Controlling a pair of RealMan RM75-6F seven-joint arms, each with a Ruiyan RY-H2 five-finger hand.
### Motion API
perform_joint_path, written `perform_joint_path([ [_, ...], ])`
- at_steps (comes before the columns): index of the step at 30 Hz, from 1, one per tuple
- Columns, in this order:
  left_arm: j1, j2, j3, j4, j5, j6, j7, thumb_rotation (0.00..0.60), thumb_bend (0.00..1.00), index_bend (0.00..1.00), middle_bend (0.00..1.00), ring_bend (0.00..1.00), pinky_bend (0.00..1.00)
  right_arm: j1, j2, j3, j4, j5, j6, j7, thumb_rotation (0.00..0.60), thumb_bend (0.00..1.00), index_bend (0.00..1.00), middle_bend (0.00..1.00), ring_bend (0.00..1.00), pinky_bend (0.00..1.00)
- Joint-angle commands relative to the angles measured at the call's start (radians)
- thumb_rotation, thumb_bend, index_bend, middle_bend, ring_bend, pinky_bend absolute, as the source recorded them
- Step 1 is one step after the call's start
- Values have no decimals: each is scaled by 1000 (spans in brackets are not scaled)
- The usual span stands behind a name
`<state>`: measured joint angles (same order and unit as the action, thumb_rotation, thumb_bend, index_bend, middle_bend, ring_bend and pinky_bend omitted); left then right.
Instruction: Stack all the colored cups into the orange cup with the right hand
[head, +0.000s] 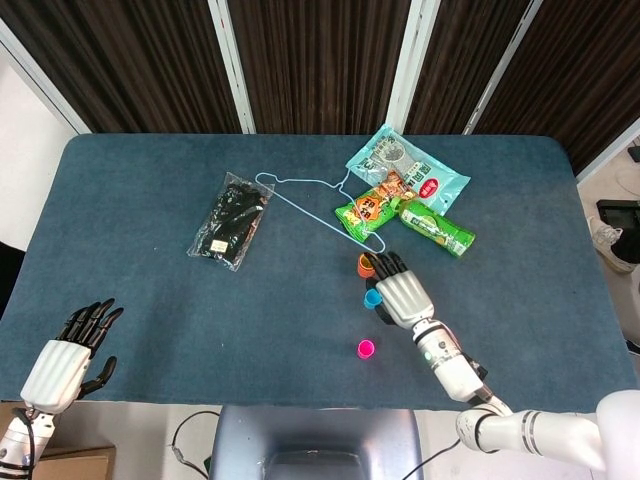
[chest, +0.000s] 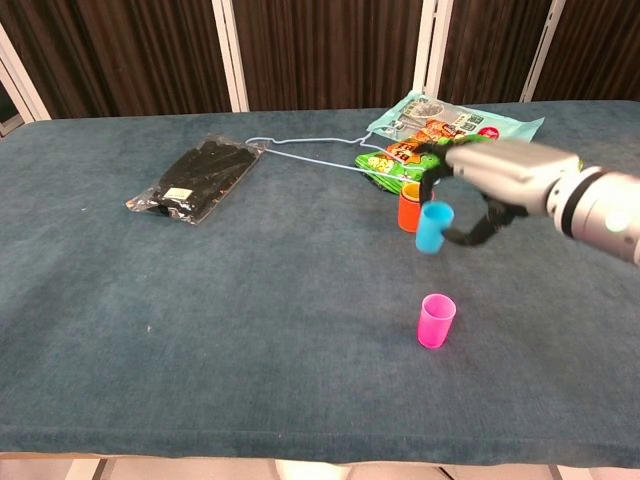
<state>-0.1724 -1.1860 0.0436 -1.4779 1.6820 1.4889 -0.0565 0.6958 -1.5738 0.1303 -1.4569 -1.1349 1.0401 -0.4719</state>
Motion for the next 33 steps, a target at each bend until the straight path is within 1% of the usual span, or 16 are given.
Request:
perform_joint_path([
  [1, -1, -1, 1, -1, 0, -3, 3, 600, 461, 0, 0, 5, 114, -9, -21, 72, 27, -43, 88, 75, 600, 500, 601, 34, 0, 0],
  [3, -2, -3, 1, -1, -1, -7, 8, 600, 460, 0, 0, 5, 113, 3, -36, 103, 58, -22, 93, 64, 600, 500, 601, 34, 0, 0],
  [5, -3, -4, 1, -1, -2, -9, 11, 600, 461, 0, 0, 5, 113, 21, -50, 128, 88, 18, 73, 40, 600, 501, 600, 34, 0, 0],
  [8, -3, -5, 0, -1, -4, -10, 14, 600, 460, 0, 0, 5, 114, 42, -73, 148, 130, 68, 43, 10, 600, 500, 600, 34, 0, 0],
  [12, -5, -5, -3, 0, -11, -15, 11, 600, 461, 0, 0, 5, 114, 56, -102, 153, 174, 102, 16, 2, 600, 500, 600, 34, 0, 0],
  [16, -6, -5, -3, 0, -11, -17, 11, 600, 460, 0, 0, 5, 113, 65, -122, 147, 209, 114, -5, -1, 600, 500, 598, 34, 0, 0],
  [20, -6, -5, -4, 1, -13, -17, 11, 600, 461, 0, 0, 5, 113, 73, -131, 140, 220, 118, -27, 2, 600, 500, 564, 34, 0, 0],
  [21, -6, -5, -4, 1, -13, -18, 11, 600, 461, 0, 0, 5, 113, 74, -130, 136, 219, 123, -32, -9, 600, 500, 542, 35, 0, 0],
  [22, -6, -5, -4, 0, -13, -18, 10, 600, 461, 0, 0, 5, 113, 74, -126, 132, 213, 133, -40, -22, 600, 500, 493, 34, 0, 0],
  [24, -6, -4, -3, 1, -12, -16, 9, 600, 461, 0, 0, 5, 113, 74, -105, 122, 183, 164, -71, -47, 600, 500, 342, 17, 0, 0],
  [25, -5, -3, -3, 0, -12, -15, 7, 600, 461, 0, 0, 5, 113, 73, -92, 117, 167, 168, -78, -54, 600, 500, 221, 4, 0, 0],
  [26, -5, -3, -4, 0, -11, -13, 6, 600, 460, 0, 0, 5, 113, 68, -71, 108, 141, 165, -85, -56, 600, 499, 133, 0, 0, 0],
  [27, -4, -2, -4, 1, -11, -11, 6, 600, 460, 0, 0, 5, 113, 62, -55, 100, 118, 155, -82, -53, 600, 493, 65, 0, 0, 0],
  [29, -3, -2, -4, 1, -10, -7, 2, 600, 460, 0, 0, 5, 113, 42, -17, 79, 60, 115, -67, -31, 600, 483, 31, 0, 0, 0],
  [31, -2, -1, -4, 1, -10, -6, 1, 600, 460, 0, 0, 5, 113, 10, 37, 41, -30, 42, -46, 14, 600, 450, 15, 0, 0, 0],
  [33, -3, -2, -3, 1, -10, -9, 3, 600, 459, 0, 0, 5, 113, -22, 97, -12, -124, -57, -30, 65, 600, 429, 27, 0, 0, 0],
])
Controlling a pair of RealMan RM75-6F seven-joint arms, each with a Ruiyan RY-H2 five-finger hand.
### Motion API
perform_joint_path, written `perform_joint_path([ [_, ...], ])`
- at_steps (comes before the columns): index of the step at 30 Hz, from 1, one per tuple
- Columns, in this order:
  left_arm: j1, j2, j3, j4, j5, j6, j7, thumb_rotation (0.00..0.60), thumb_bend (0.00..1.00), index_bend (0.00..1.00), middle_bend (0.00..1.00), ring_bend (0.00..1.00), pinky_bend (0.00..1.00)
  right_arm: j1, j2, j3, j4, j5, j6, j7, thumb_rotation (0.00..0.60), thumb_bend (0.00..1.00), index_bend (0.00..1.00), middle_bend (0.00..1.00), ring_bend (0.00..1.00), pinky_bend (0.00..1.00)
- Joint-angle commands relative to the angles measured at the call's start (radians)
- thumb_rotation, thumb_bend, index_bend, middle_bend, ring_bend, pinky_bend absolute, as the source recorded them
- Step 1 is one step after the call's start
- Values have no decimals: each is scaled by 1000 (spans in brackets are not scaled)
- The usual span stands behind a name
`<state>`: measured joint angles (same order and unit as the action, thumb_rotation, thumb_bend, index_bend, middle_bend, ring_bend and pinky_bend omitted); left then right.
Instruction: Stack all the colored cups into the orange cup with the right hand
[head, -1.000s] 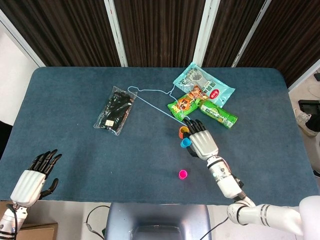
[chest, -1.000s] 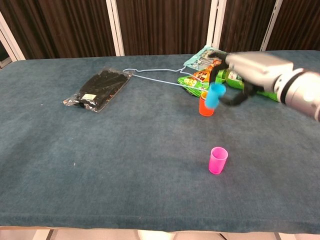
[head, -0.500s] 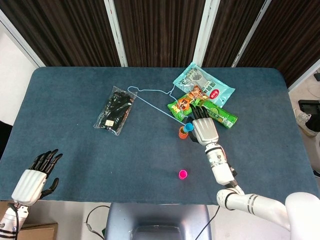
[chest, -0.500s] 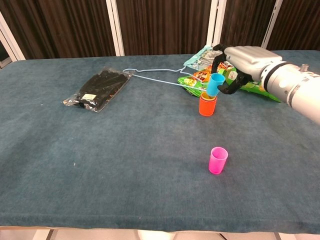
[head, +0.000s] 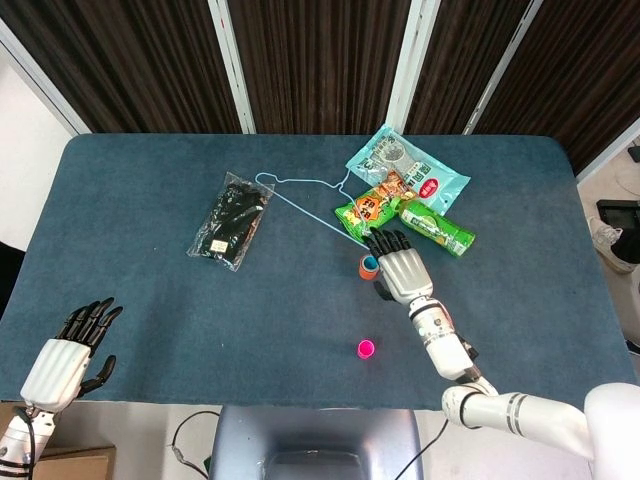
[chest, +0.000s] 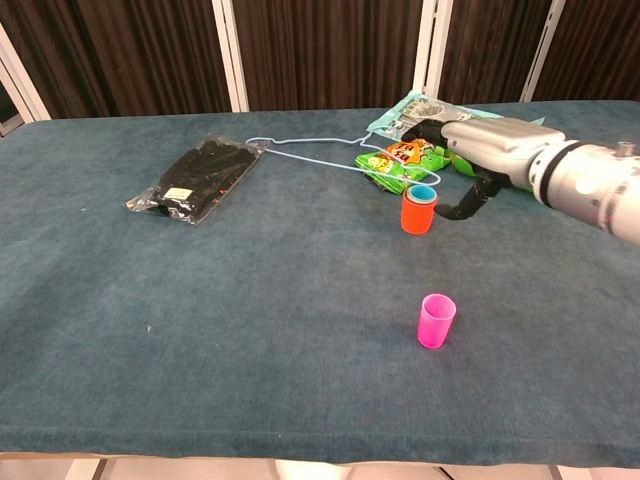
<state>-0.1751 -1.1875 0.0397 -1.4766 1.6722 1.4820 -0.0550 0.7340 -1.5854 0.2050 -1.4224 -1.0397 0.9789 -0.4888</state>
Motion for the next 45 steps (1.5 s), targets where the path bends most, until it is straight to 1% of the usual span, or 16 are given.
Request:
perform_joint_path([
  [1, -1, -2, 1, -1, 0, -5, 4, 600, 460, 0, 0, 5, 114, -72, 132, -112, -194, -198, 38, 101, 600, 428, 40, 0, 0, 0],
  [2, -2, -3, 2, -1, 0, -7, 7, 600, 459, 0, 0, 5, 113, -85, 160, -148, -234, -259, 45, 120, 600, 427, 60, 0, 0, 0],
  [5, -3, -7, 3, -3, 3, -8, 15, 600, 460, 0, 0, 5, 113, -105, 206, -226, -294, -371, 46, 136, 600, 426, 129, 0, 0, 0],
  [8, -3, -8, 4, -5, 7, -7, 18, 600, 460, 0, 0, 5, 113, -112, 212, -269, -296, -410, 29, 103, 600, 426, 176, 0, 0, 0],
  [10, -2, -7, 5, -5, 10, -3, 18, 600, 459, 0, 0, 5, 113, -110, 212, -278, -292, -404, 9, 83, 600, 426, 191, 0, 0, 0],
  [17, 1, -2, 4, -2, 11, 6, 4, 600, 460, 0, 0, 5, 113, -110, 198, -273, -269, -376, -24, 66, 600, 425, 255, 0, 0, 0],
  [21, 1, -1, 5, -2, 15, 8, 0, 600, 462, 0, 0, 5, 113, -119, 159, -254, -230, -371, -1, 46, 600, 426, 331, 0, 0, 0],
  [25, 1, 0, 5, -3, 15, 9, -1, 600, 460, 0, 0, 5, 113, -121, 131, -241, -201, -351, -5, 36, 600, 426, 427, 0, 0, 0],
  [31, 2, 2, 5, -1, 13, 9, -6, 600, 460, 0, 0, 5, 114, -115, 98, -228, -178, -334, -21, 30, 600, 426, 488, 0, 0, 0],
  [36, 2, 3, 4, -2, 12, 10, -9, 600, 461, 0, 0, 5, 113, -120, 75, -219, -165, -332, -10, 27, 600, 426, 579, 3, 0, 0],
  [39, 3, 4, 6, -1, 15, 13, -10, 600, 461, 0, 0, 5, 113, -126, 65, -214, -159, -326, 1, 18, 600, 426, 639, 27, 0, 0],
  [43, 3, 4, 6, -1, 16, 13, -12, 600, 461, 0, 0, 5, 113, -132, 64, -200, -164, -326, 24, 22, 600, 431, 666, 43, 0, 0],
  [45, 3, 4, 6, -1, 15, 12, -11, 600, 460, 0, 0, 5, 113, -141, 62, -173, -164, -341, 72, 47, 600, 432, 656, 43, 0, 0],
])
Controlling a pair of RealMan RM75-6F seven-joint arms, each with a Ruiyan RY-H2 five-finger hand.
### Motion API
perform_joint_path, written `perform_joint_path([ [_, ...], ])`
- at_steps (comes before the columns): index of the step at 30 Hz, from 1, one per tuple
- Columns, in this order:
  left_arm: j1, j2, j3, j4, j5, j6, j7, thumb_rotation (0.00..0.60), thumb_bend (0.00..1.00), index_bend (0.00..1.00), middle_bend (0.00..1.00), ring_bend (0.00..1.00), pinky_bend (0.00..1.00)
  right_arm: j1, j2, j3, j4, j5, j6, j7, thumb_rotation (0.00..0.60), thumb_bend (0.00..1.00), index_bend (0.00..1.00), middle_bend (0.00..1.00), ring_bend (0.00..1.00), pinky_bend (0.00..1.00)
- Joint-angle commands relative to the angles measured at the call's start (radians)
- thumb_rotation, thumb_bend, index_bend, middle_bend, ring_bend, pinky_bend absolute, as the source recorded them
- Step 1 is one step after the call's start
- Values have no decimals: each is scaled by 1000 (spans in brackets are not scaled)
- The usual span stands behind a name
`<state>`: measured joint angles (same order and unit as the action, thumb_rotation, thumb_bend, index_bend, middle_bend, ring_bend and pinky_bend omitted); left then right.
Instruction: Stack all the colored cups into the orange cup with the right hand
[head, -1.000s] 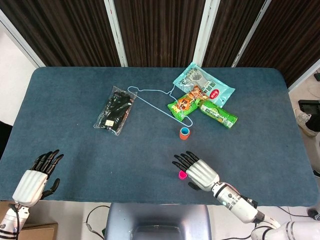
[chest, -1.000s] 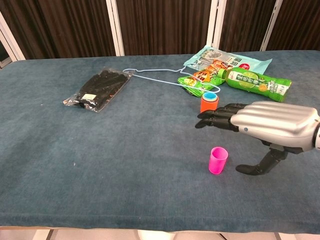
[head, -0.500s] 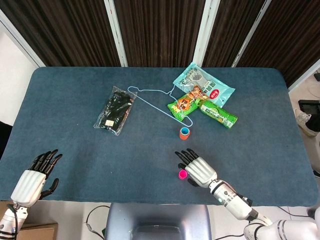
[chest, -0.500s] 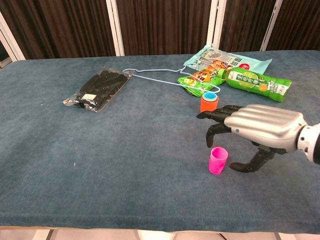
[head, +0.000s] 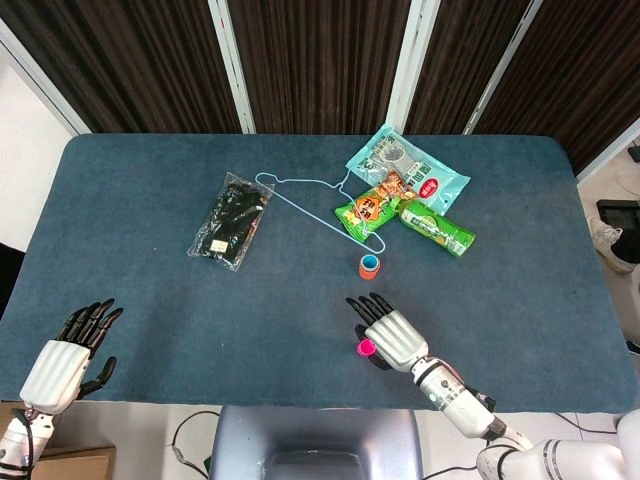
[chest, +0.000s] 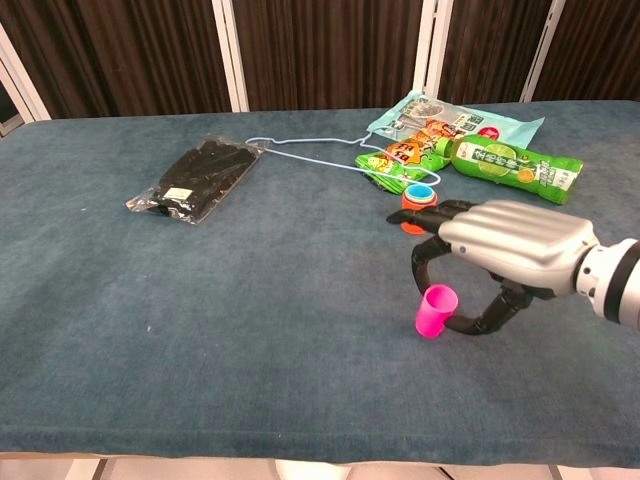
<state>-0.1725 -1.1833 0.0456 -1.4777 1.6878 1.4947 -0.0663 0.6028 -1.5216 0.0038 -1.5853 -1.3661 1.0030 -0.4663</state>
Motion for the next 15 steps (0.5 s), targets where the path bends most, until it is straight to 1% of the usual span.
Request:
perform_joint_path([
  [1, 0, 0, 0, 0, 0, 0, 1, 600, 460, 0, 0, 5, 113, -14, -7, 48, 5, -22, 78, 39, 600, 432, 651, 43, 0, 0],
  [4, 0, -1, 1, 0, -1, -2, 4, 600, 460, 0, 0, 5, 114, -20, -42, 137, 54, -28, 180, 98, 600, 432, 645, 43, 0, 0],
  [5, 0, -1, 1, 0, -1, -4, 5, 600, 460, 0, 0, 5, 114, -15, -59, 178, 81, -16, 207, 115, 600, 433, 643, 43, 0, 0],
  [7, -1, -3, 1, 1, -2, -5, 8, 600, 460, 0, 0, 5, 113, 1, -79, 231, 122, 24, 214, 109, 600, 435, 640, 46, 0, 0],
  [8, -1, -3, 0, 0, -3, -7, 9, 600, 461, 0, 0, 5, 113, 15, -87, 260, 145, 61, 197, 97, 600, 435, 640, 49, 0, 0],
  [10, -3, -4, -2, -1, -5, -9, 12, 600, 460, 0, 0, 4, 113, 37, -96, 291, 174, 122, 160, 69, 600, 436, 640, 59, 0, 0],
  [12, -3, -5, -2, -1, -7, -12, 15, 600, 460, 0, 0, 5, 113, 59, -108, 310, 206, 174, 125, 33, 600, 436, 640, 63, 0, 0],
  [15, -5, -7, -3, 0, -11, -18, 16, 600, 460, 0, 0, 5, 113, 80, -126, 315, 244, 226, 98, -21, 600, 436, 637, 63, 0, 0],
])
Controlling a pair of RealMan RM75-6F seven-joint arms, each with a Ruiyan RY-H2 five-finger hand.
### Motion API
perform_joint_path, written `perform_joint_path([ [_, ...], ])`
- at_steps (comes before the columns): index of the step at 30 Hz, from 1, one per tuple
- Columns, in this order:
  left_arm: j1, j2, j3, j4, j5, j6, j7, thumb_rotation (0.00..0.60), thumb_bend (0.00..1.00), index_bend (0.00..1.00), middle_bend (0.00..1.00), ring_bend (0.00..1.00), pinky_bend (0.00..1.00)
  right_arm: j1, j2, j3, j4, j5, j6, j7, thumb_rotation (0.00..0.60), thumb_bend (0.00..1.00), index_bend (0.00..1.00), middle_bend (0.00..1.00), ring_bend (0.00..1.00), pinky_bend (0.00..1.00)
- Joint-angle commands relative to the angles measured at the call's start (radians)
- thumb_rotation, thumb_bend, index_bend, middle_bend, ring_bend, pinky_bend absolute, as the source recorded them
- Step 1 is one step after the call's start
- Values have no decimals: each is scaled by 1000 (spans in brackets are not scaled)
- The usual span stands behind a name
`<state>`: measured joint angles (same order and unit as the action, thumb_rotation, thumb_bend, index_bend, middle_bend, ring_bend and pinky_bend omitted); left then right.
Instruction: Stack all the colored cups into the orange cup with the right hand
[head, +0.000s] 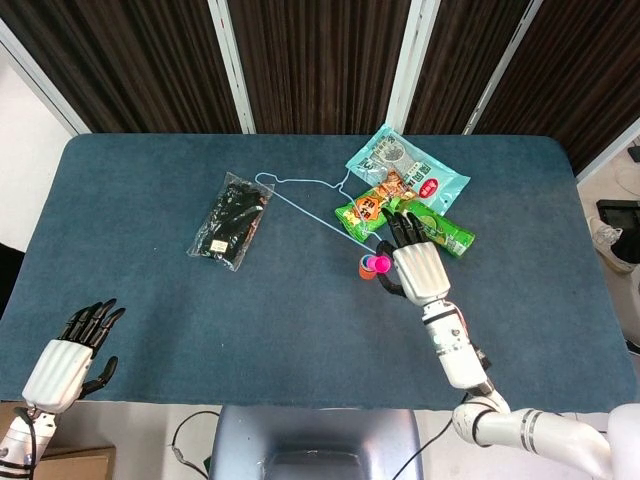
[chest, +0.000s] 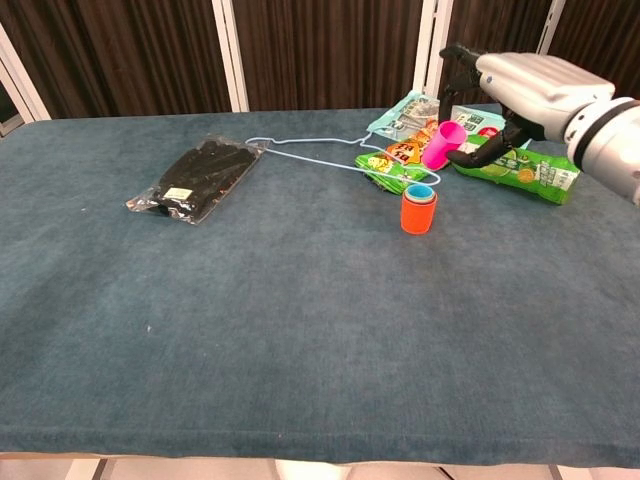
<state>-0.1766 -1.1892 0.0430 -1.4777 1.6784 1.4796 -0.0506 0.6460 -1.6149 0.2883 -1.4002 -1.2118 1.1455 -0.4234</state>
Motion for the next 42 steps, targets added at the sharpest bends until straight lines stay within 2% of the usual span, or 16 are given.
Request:
perform_joint_path([
  [1, -1, -1, 0, 1, -2, -4, 0, 600, 460, 0, 0, 5, 113, 42, -40, 31, 68, 85, -50, -73, 600, 436, 637, 63, 0, 0],
  [16, -2, 4, -1, 0, -5, -3, -9, 600, 459, 0, 0, 5, 113, 102, -111, 24, 173, 173, -115, -103, 600, 436, 621, 63, 0, 0],
  [20, -2, 5, -2, 0, -6, -3, -9, 600, 460, 0, 0, 5, 113, 103, -110, 20, 171, 186, -127, -106, 600, 435, 492, 64, 0, 0],
  [21, -2, 5, -2, 0, -6, -3, -9, 600, 460, 0, 0, 5, 114, 104, -109, 19, 171, 187, -128, -106, 600, 436, 415, 57, 0, 0],
  [23, 0, 5, -1, 0, -5, 0, -10, 600, 460, 0, 0, 5, 113, 97, -97, 9, 156, 201, -152, -89, 600, 436, 108, 15, 0, 0],
  [24, 1, 5, -1, 0, -4, 2, -11, 600, 460, 0, 0, 5, 113, 91, -70, 4, 125, 206, -171, -78, 600, 433, 23, 1, 0, 0],
  [27, 1, 6, -1, 1, -2, 5, -13, 600, 459, 0, 0, 5, 113, 60, 19, -22, 26, 178, -170, -57, 600, 370, 0, 0, 0, 0],
  [30, 1, 6, -1, 1, -1, 6, -13, 600, 460, 0, 0, 5, 113, -11, 128, -80, -107, 82, -93, -24, 600, 305, 0, 0, 0, 0],
  [33, 4, 4, -2, 2, 1, 12, -10, 600, 460, 0, 0, 5, 112, -134, 274, -194, -277, -62, 47, -11, 600, 298, 0, 0, 0, 0],
  [35, 7, 2, -4, 3, 2, 20, -6, 600, 460, 0, 0, 4, 112, -245, 369, -296, -353, -185, 188, -18, 600, 298, 0, 0, 0, 0],
  [38, 9, -1, -4, 2, 2, 25, 4, 600, 461, 0, 0, 4, 112, -403, 424, -398, -327, -316, 402, 26, 600, 298, 0, 0, 0, 0],
  [40, 10, -5, -4, 2, 6, 28, 16, 600, 462, 0, 0, 4, 112, -479, 426, -424, -257, -345, 496, 93, 600, 298, 0, 0, 0, 0],
  [42, 10, -11, -5, 2, 9, 28, 28, 600, 461, 0, 0, 3, 112, -517, 427, -425, -218, -329, 522, 144, 600, 298, 0, 0, 0, 0],
])
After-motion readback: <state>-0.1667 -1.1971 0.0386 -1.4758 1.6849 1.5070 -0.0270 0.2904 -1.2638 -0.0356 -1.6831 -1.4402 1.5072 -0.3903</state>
